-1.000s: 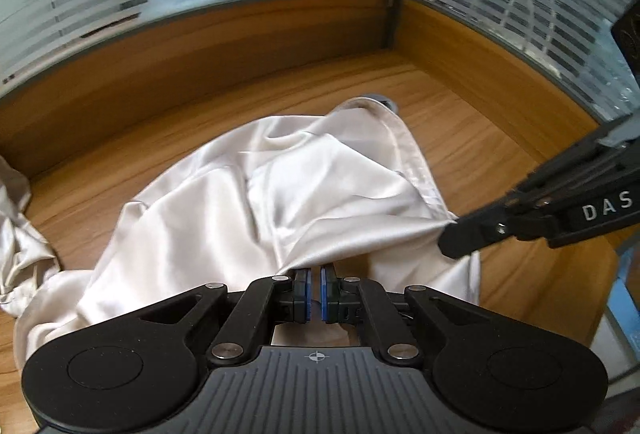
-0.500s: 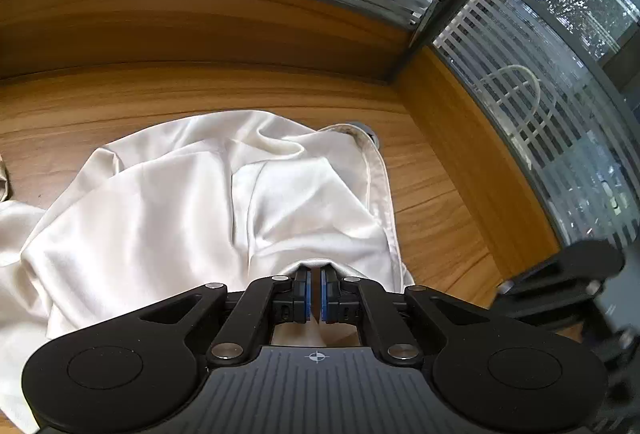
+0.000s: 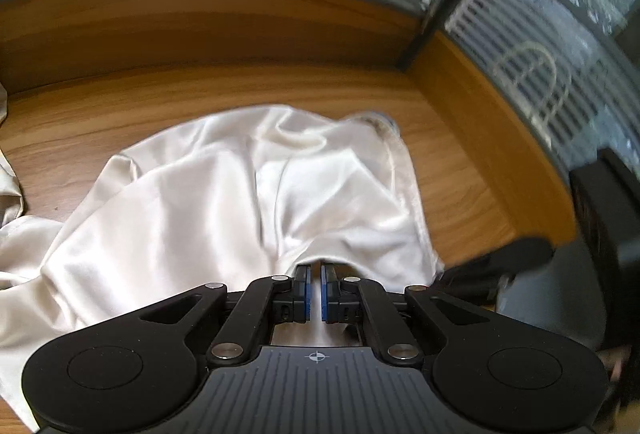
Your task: Fold clothes
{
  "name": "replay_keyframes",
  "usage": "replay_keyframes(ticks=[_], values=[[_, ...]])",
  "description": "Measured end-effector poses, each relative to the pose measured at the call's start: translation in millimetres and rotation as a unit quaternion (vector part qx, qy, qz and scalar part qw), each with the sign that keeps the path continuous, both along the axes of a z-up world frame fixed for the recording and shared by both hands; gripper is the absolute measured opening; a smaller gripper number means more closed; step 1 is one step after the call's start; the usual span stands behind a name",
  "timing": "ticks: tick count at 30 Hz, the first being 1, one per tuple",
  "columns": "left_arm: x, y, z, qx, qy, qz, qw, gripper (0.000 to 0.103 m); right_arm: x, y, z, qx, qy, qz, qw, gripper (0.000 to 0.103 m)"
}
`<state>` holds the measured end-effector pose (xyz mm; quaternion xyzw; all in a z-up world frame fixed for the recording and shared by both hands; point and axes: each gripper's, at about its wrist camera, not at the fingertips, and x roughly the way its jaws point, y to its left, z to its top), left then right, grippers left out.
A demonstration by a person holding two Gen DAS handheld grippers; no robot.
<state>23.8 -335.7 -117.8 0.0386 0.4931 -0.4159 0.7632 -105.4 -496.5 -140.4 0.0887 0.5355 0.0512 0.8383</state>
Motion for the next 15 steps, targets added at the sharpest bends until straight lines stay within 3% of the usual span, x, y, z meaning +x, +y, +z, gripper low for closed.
replay_keyframes(ticks=[2,9,12,15], values=[[-4,0,-3,0.009,0.001,-0.022,0.9997,0.01,-4,-10,-2,0.003,-0.001,-0.012,1.0,0.007],[-20,-10,-12,0.028,0.008,-0.089,0.9956,0.048,-11,-28,-7,0.025,-0.003,-0.033,0.999,0.007],[-26,-17,-15,0.038,0.0,-0.106,0.9936,0.053,-10,-28,-7,0.029,-0.004,-0.033,0.999,0.011],[-29,-25,-20,0.067,-0.02,-0.112,0.9913,0.05,-10,-28,-6,0.03,-0.006,-0.029,0.999,0.013]])
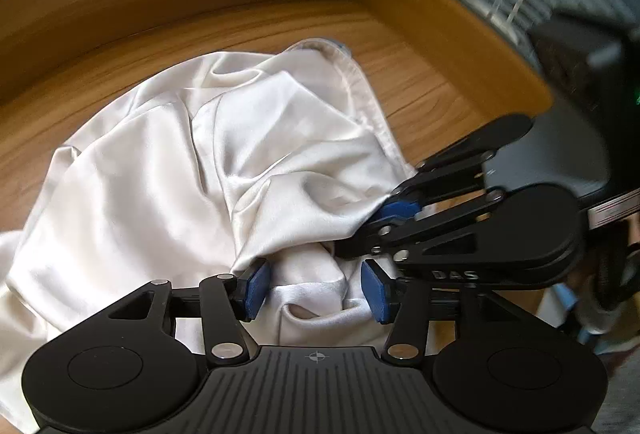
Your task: Fold clothes
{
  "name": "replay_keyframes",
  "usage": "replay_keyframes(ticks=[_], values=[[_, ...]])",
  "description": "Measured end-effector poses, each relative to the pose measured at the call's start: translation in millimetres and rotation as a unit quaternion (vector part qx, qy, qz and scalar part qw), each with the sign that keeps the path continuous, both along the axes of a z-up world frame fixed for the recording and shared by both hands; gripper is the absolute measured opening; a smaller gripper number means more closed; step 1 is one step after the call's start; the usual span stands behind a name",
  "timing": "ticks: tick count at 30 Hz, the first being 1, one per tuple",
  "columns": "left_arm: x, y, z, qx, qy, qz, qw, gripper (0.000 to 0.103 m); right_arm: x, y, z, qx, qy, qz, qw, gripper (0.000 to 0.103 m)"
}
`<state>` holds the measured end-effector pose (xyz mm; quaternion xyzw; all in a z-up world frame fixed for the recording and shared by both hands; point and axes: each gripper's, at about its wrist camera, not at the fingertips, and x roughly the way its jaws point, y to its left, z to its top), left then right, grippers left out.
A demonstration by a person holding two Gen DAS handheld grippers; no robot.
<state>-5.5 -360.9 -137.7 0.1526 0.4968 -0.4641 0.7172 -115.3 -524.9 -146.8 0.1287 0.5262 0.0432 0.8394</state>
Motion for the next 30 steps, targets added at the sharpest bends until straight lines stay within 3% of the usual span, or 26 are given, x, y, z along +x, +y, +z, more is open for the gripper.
replay_keyframes(ticks=[5,9,11,13,17,19,24,30], values=[[3,-3,-7,0.017,-0.012,0.012,0.9997,0.041,1,0,2,0.003,-0.002,0.0,1.0,0.014],[8,-2,-10,0.028,-0.022,0.028,0.999,0.015,-2,-2,6,0.007,-0.008,-0.002,1.0,0.015],[9,0,-8,0.028,-0.028,0.034,0.9986,0.009,-3,-2,9,0.01,-0.012,-0.002,1.0,0.017],[11,3,-2,0.013,-0.025,0.04,0.9988,0.008,-4,-2,14,0.01,-0.017,0.002,1.0,0.021],[21,13,18,-0.042,0.039,0.065,0.9962,0.007,-10,-1,27,0.001,-0.029,0.016,0.999,0.025],[29,21,29,-0.082,0.09,0.089,0.9885,0.007,-14,-2,34,-0.006,-0.035,0.023,0.999,0.026],[44,37,47,-0.17,0.2,0.145,0.954,0.007,-24,-7,47,-0.016,-0.047,0.038,0.998,0.029],[46,34,48,-0.175,0.206,0.17,0.9476,0.007,-35,-2,55,-0.006,-0.043,0.056,0.998,0.029]])
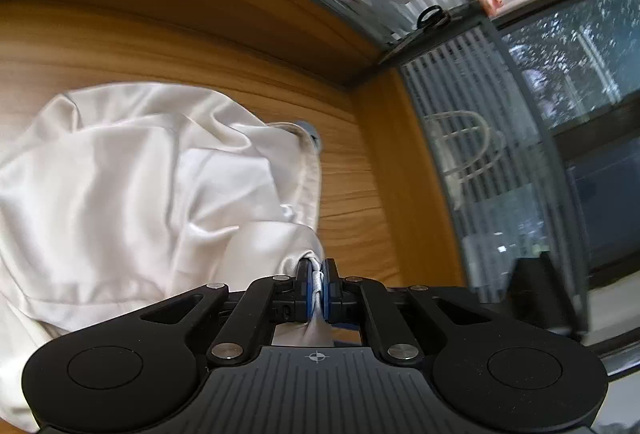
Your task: Fold clothes
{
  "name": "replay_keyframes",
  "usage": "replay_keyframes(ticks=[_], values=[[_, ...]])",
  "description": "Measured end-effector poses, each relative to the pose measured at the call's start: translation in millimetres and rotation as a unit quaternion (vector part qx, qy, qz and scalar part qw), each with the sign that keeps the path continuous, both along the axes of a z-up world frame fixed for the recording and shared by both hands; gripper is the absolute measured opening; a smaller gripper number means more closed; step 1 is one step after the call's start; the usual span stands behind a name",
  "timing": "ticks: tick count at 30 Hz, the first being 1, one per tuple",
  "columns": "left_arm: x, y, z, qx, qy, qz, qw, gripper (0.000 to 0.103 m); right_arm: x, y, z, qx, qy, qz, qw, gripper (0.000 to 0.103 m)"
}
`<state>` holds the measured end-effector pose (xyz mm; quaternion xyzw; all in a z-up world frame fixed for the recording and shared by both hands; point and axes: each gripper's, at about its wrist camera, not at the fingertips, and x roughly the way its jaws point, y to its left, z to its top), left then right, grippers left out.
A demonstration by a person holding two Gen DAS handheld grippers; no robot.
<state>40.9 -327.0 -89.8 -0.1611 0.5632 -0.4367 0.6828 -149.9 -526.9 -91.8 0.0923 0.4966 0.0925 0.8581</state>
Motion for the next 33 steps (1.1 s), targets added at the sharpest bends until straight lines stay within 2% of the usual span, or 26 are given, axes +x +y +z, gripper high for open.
replay_keyframes(ticks=[6,9,12,15,18,24,28,33], values=[[0,3,-3,-0.003,0.005,0.006,1.0,0.007,-1,6,30,0.034,-0.055,-0.024,0.998,0.027],[1,4,-4,-0.006,0.011,0.005,0.9999,0.007,10,11,34,0.042,-0.063,-0.024,0.997,0.004],[1,4,-3,-0.004,0.009,0.005,0.9999,0.007,24,16,20,0.058,-0.053,-0.019,0.997,0.001],[2,6,-1,-0.001,0.005,0.017,0.9998,0.007,36,22,-1,0.056,-0.031,-0.018,0.998,0.001],[5,9,-3,0.006,0.006,0.029,0.9995,0.007,38,28,-19,0.015,-0.01,-0.024,1.0,0.002],[7,10,-11,0.02,0.014,0.041,0.9989,0.007,25,17,-26,0.003,-0.002,-0.044,0.999,0.004],[5,4,-15,0.037,0.0,0.032,0.9988,0.007,21,10,-27,0.005,0.003,-0.048,0.999,0.014],[3,0,-22,0.079,-0.038,0.015,0.9961,0.008,21,16,-31,-0.005,0.011,-0.034,0.999,0.026]])
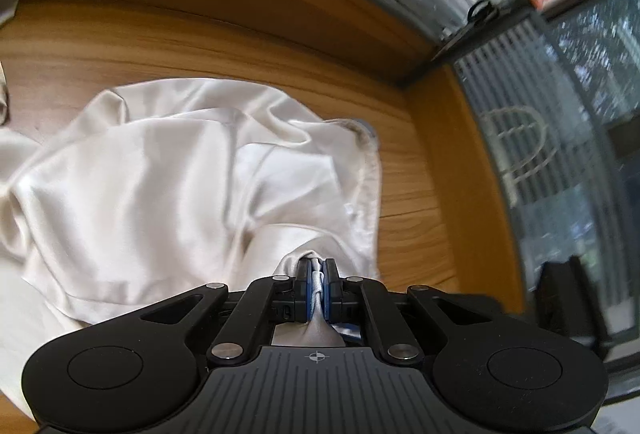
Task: Fold clothes
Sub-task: 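Hold the shirt edge with the left tool while the right tool reaches beside it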
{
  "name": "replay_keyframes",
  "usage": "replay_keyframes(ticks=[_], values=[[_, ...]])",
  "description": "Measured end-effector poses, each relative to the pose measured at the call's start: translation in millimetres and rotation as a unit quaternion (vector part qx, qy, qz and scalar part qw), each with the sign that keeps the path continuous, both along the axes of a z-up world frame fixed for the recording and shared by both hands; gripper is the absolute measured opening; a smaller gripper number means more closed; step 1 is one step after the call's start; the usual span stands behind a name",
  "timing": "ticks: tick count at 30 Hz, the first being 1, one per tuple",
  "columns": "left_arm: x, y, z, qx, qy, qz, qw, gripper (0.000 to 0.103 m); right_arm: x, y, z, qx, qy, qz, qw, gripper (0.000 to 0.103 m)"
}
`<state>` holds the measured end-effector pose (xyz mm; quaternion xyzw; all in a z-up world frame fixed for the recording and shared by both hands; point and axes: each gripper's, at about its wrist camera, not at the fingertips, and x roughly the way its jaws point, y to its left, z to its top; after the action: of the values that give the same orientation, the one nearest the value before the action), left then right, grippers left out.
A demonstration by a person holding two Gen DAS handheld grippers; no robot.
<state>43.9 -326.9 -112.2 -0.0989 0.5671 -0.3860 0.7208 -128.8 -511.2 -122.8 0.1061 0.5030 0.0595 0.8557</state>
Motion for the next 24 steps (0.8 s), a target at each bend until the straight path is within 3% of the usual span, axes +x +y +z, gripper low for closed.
replay_keyframes(ticks=[5,14,20,24], values=[[-3,-1,-10,0.037,-0.025,-0.017,0.9989,0.008,1,12,-1,-0.003,0.0,0.016,1.0,0.037],[-1,4,-22,0.044,-0.011,-0.007,0.9989,0.008,10,16,-1,0.045,-0.034,0.011,0.998,0.037],[-2,1,-26,0.044,-0.005,-0.005,0.999,0.009,28,14,-25,0.033,0.012,-0.003,0.999,0.023],[-5,-2,-29,0.049,-0.009,-0.012,0.9987,0.009,22,10,-31,0.028,0.031,-0.001,0.999,0.023]])
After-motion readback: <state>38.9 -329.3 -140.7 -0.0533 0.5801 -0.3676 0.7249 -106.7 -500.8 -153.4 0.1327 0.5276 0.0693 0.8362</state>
